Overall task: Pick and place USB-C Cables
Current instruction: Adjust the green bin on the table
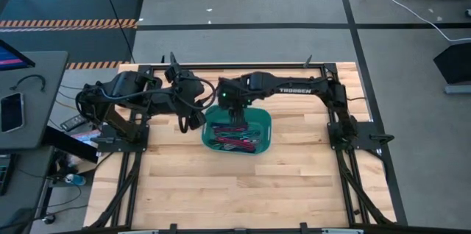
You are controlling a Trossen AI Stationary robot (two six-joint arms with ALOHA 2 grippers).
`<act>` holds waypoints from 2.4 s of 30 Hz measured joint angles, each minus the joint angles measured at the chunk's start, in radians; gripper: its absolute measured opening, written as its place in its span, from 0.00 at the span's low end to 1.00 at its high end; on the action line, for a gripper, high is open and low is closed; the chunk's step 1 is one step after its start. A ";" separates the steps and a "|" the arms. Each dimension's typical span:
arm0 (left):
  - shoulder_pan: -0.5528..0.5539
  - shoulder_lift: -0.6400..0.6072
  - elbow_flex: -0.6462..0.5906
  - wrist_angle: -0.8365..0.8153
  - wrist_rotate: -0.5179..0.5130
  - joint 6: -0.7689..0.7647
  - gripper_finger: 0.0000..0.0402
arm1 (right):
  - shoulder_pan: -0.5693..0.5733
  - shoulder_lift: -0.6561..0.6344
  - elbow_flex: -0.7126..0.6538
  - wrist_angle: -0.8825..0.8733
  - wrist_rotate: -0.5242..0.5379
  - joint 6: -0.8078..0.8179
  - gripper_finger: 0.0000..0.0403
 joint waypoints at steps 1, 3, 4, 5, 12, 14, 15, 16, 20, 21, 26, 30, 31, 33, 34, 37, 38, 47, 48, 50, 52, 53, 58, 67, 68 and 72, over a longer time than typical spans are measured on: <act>0.000 0.000 0.000 -0.002 0.000 0.000 0.50 | -0.011 -0.001 -0.010 -0.010 0.005 -0.004 0.47; -0.002 0.000 0.000 -0.003 0.002 0.000 0.50 | -0.032 0.001 -0.029 -0.030 0.008 -0.010 0.47; -0.003 0.000 0.000 -0.004 0.002 0.000 0.50 | -0.042 0.002 -0.036 -0.037 0.012 -0.011 0.47; -0.003 0.000 0.000 -0.005 0.002 0.000 0.50 | -0.051 0.002 -0.044 -0.035 0.015 -0.014 0.47; -0.004 0.000 0.000 -0.007 0.001 0.001 0.50 | -0.085 0.001 -0.085 -0.031 -0.007 -0.010 0.47; -0.004 0.000 0.000 -0.007 0.002 0.001 0.50 | -0.085 0.001 -0.096 -0.032 -0.027 -0.007 0.47; -0.004 0.000 0.000 -0.007 0.001 0.001 0.50 | -0.083 0.001 -0.101 -0.028 -0.034 -0.007 0.47; -0.004 0.000 0.000 -0.008 0.001 0.001 0.50 | -0.079 0.001 -0.109 -0.020 -0.038 -0.007 0.47; -0.003 0.000 0.000 -0.008 0.001 0.002 0.50 | -0.068 0.001 -0.141 -0.002 -0.054 -0.007 0.47; -0.003 0.000 0.000 -0.009 0.001 0.002 0.50 | -0.068 0.001 -0.150 0.008 -0.056 -0.007 0.47; -0.003 0.000 0.000 -0.009 0.001 0.001 0.50 | -0.070 0.000 -0.210 0.020 -0.056 -0.007 0.46; -0.004 0.000 0.000 -0.009 0.001 0.001 0.50 | -0.073 0.001 -0.263 0.018 -0.055 -0.007 0.41; -0.003 0.000 0.000 -0.009 0.001 0.001 0.50 | -0.073 0.001 -0.274 0.018 -0.056 -0.006 0.39; -0.003 0.000 0.000 -0.009 0.001 0.001 0.50 | -0.073 0.001 -0.290 0.009 -0.060 -0.007 0.32; -0.003 0.000 0.000 -0.009 0.001 0.001 0.50 | -0.073 0.001 -0.297 0.008 -0.069 -0.006 0.28; -0.003 0.000 0.000 -0.009 0.001 0.001 0.50 | -0.073 0.001 -0.308 0.009 -0.088 -0.006 0.14; -0.003 0.000 0.000 -0.008 0.001 0.001 0.50 | -0.073 0.001 -0.308 0.009 -0.093 -0.006 0.09; -0.003 0.000 0.000 -0.008 0.001 0.000 0.50 | -0.053 0.001 -0.308 0.001 -0.106 -0.066 0.02; -0.003 0.000 0.000 -0.008 0.001 0.000 0.50 | -0.047 0.001 -0.308 -0.006 -0.106 -0.072 0.01; -0.003 0.000 0.000 -0.008 0.001 0.000 0.50 | -0.033 0.001 -0.308 -0.024 -0.106 -0.085 0.01; -0.003 0.000 0.000 -0.008 0.001 0.000 0.50 | -0.018 0.001 -0.308 -0.044 -0.106 -0.092 0.01; -0.003 0.000 0.000 -0.008 0.001 0.000 0.50 | -0.010 0.001 -0.308 -0.052 -0.106 -0.096 0.01; -0.003 0.000 0.000 -0.008 0.001 0.000 0.50 | 0.014 0.001 -0.308 -0.050 -0.106 -0.087 0.01; -0.003 0.000 0.000 -0.007 0.001 -0.006 0.50 | 0.001 0.001 -0.308 -0.032 -0.088 0.040 0.01; -0.003 0.000 0.000 -0.007 0.001 -0.006 0.50 | -0.002 0.001 -0.308 -0.030 -0.086 0.042 0.01; -0.003 0.000 0.000 -0.007 0.001 -0.007 0.50 | -0.009 0.001 -0.308 -0.029 -0.080 0.041 0.01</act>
